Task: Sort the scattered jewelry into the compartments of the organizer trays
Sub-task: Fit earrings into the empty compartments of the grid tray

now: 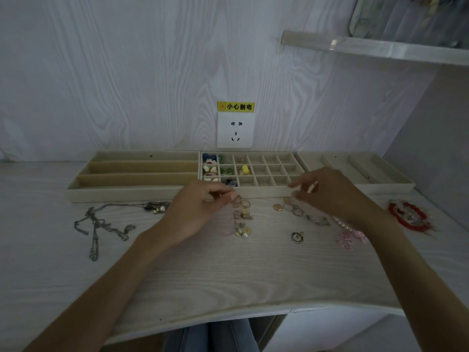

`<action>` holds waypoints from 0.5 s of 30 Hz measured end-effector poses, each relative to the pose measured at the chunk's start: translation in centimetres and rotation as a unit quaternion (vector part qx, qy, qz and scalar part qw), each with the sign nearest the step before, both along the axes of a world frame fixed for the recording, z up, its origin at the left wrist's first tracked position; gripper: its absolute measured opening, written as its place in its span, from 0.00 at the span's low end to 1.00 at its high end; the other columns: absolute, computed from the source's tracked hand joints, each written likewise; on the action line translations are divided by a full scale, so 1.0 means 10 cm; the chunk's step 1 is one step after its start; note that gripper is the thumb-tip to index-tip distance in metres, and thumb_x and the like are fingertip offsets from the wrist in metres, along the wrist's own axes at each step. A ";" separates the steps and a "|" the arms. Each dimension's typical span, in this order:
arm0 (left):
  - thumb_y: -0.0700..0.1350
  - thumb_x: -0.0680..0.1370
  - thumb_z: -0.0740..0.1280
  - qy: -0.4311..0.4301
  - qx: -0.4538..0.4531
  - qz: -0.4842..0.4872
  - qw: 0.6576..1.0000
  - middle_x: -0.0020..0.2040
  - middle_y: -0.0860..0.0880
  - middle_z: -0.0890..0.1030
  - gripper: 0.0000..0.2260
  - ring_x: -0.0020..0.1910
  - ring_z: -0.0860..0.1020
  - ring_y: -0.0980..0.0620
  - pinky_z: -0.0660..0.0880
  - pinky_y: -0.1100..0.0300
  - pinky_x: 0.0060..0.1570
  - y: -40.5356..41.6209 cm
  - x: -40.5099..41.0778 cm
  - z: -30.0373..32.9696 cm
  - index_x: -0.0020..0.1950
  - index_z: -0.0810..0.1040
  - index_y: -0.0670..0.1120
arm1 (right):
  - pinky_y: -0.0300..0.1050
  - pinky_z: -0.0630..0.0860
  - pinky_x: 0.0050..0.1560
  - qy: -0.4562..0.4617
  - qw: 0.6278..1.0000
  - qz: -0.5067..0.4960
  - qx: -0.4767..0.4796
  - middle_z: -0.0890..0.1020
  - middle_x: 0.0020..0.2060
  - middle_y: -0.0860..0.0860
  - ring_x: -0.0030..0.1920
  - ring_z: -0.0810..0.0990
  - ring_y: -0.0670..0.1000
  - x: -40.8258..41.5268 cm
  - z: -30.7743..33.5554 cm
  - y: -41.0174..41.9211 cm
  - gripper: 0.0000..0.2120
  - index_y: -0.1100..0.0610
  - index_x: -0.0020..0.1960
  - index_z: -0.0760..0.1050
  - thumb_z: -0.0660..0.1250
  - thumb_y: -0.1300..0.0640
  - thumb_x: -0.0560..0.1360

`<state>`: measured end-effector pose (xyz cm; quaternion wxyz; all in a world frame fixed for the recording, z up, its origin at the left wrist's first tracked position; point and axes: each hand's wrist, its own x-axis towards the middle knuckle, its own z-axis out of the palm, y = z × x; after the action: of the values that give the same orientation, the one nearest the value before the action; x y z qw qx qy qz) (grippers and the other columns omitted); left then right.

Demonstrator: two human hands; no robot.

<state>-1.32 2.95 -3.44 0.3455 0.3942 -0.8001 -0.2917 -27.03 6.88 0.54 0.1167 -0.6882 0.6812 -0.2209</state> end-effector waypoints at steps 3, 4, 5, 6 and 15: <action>0.48 0.77 0.65 0.080 0.074 0.002 0.994 0.40 0.63 0.82 0.06 0.41 0.77 0.70 0.69 0.76 0.38 0.00 0.01 0.07 0.46 0.82 0.55 | 0.25 0.71 0.38 -0.072 0.994 0.079 -0.024 0.80 0.41 0.43 0.36 0.77 0.37 0.23 0.07 -0.05 0.08 0.48 0.53 0.80 0.68 0.54 0.75; 0.48 0.77 0.65 0.097 0.092 0.007 0.991 0.39 0.64 0.82 0.06 0.40 0.77 0.70 0.69 0.76 0.36 0.00 0.01 0.08 0.46 0.82 0.55 | 0.25 0.72 0.39 -0.104 0.988 0.114 -0.017 0.81 0.42 0.42 0.37 0.78 0.37 0.33 0.09 -0.07 0.08 0.48 0.53 0.80 0.67 0.55 0.75; 0.48 0.77 0.65 0.106 0.103 0.011 0.989 0.39 0.64 0.82 0.05 0.38 0.77 0.70 0.70 0.76 0.35 0.00 0.02 0.10 0.46 0.81 0.55 | 0.26 0.73 0.39 -0.133 0.981 0.144 -0.005 0.81 0.43 0.41 0.38 0.80 0.37 0.42 0.11 -0.10 0.09 0.48 0.54 0.79 0.67 0.54 0.75; 0.48 0.77 0.66 0.110 0.104 0.012 0.988 0.38 0.65 0.82 0.05 0.38 0.76 0.70 0.70 0.75 0.34 0.01 0.01 0.10 0.46 0.81 0.56 | 0.27 0.74 0.39 -0.159 0.974 0.161 0.010 0.82 0.44 0.41 0.40 0.81 0.38 0.51 0.10 -0.12 0.09 0.47 0.55 0.79 0.67 0.53 0.75; 0.53 0.73 0.70 -0.025 -0.016 0.121 0.992 0.35 0.64 0.79 0.04 0.35 0.77 0.61 0.72 0.61 0.33 -0.02 0.11 0.04 0.46 0.83 0.57 | 0.36 0.77 0.36 -0.240 0.959 0.146 0.030 0.84 0.39 0.47 0.35 0.82 0.42 0.75 -0.08 -0.26 0.11 0.54 0.48 0.80 0.75 0.55 0.67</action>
<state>-0.27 2.74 -3.00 0.3646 0.4895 -0.7595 -0.2249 -19.50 4.30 -0.30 0.3280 -0.7033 0.5313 -0.3398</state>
